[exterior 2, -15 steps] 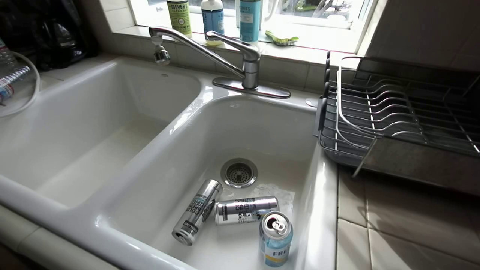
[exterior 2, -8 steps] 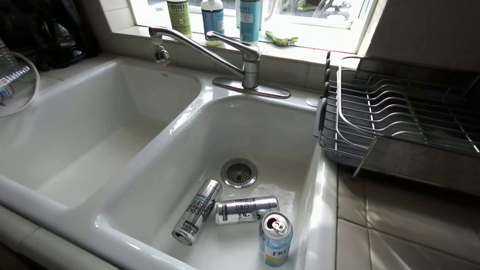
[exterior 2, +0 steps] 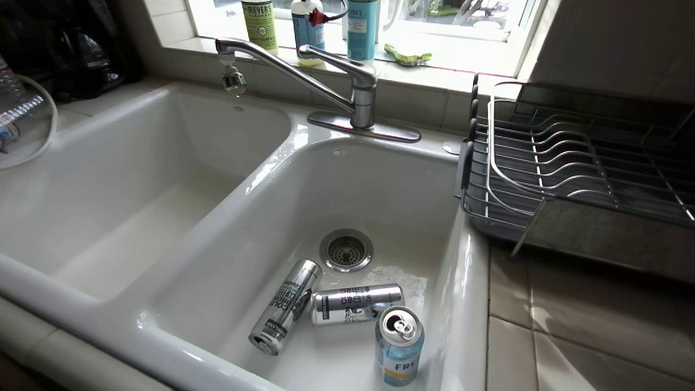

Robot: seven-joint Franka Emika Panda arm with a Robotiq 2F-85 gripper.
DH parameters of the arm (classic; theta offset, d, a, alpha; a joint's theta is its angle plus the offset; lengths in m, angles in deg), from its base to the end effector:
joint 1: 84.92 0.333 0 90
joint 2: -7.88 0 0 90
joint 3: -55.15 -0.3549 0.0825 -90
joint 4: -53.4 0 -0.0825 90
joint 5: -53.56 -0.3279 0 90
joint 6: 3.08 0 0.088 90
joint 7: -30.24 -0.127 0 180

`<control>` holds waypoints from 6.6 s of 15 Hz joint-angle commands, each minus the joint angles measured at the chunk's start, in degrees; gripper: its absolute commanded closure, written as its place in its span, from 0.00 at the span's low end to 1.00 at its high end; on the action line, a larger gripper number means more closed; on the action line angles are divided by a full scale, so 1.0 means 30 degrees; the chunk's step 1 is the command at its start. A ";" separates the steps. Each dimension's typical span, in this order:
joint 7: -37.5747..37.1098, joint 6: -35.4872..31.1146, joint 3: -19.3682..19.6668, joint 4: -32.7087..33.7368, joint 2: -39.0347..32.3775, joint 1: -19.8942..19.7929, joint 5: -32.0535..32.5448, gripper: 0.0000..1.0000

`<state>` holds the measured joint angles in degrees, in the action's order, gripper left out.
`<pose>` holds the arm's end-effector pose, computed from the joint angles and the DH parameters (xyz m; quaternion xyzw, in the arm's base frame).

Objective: Put the bottle on the top shelf

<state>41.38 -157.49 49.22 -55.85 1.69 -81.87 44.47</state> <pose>0.5936 0.0869 0.5672 -0.9350 -0.1069 -0.3336 0.0550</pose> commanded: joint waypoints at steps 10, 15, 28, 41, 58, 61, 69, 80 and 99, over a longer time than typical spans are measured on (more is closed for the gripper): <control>0.3407 -0.7082 -0.1489 -0.2263 0.0009 -0.0260 -0.4434 0.31; 0.4682 -0.6961 -0.1864 -0.2208 0.0023 -0.0365 -0.5895 0.12; 0.6273 -0.7065 -0.1818 -0.1330 -0.0800 -0.0696 -0.7446 0.00; 0.6166 -0.8808 -0.1776 0.0292 -0.2928 -0.0644 -0.7010 0.07; 0.5259 -0.9470 -0.1189 -0.0174 -0.2254 -0.0010 -0.6796 0.92; 0.4186 -0.9568 0.0218 -0.1437 -0.1068 0.0994 -0.6202 0.92; -0.0947 -0.8492 0.0823 -0.2790 0.1624 0.0718 -0.0021 0.92; -0.4940 -0.5291 -0.0010 -0.0700 0.3681 0.0760 0.5984 0.92; -0.4334 -0.3030 -0.0676 0.3501 0.3000 0.0971 0.6259 0.92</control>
<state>26.57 -167.38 47.01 -47.36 10.97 -79.37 63.50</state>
